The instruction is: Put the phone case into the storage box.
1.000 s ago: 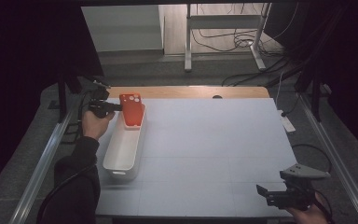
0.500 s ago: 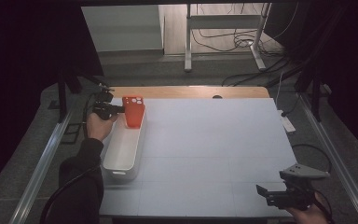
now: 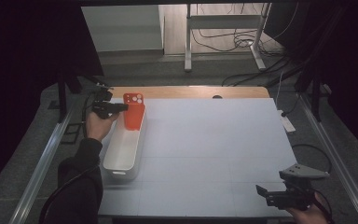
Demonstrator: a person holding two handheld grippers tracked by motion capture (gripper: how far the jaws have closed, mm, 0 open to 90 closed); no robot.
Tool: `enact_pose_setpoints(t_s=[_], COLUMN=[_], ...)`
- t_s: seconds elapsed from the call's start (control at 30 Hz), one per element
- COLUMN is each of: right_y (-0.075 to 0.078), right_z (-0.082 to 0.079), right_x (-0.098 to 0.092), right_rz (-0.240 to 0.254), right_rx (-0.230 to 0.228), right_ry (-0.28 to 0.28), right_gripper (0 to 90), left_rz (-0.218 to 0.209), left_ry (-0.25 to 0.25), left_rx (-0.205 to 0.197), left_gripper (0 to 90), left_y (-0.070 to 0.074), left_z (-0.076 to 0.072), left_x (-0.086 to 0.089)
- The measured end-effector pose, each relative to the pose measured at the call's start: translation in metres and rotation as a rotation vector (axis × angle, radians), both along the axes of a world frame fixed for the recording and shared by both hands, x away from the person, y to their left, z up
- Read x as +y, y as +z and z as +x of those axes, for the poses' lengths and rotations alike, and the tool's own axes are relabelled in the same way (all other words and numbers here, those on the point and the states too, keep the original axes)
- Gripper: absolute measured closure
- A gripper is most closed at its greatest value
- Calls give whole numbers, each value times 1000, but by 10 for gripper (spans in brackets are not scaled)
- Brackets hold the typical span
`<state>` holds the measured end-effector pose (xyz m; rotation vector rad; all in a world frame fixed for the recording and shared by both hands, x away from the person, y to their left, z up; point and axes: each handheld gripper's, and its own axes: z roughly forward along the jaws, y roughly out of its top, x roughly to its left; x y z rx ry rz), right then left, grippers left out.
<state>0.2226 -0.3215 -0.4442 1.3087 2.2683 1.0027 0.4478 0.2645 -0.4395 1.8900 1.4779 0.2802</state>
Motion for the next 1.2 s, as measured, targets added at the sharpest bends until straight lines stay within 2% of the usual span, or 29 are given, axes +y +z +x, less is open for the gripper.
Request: enact_pose_setpoints(t_s=[0.5,1.2], right_y=[0,0], right_z=[0,0], right_x=[0,1], right_rz=[1,-11], right_rx=[-3,-1], right_ry=[-1,5], right_gripper=[4,5], left_rz=[13,11], left_ry=[-49,-109], left_rx=[-56,-80], left_gripper=[429,291], left_y=[2,8], left_z=[-8,-26], left_x=[-2,-4])
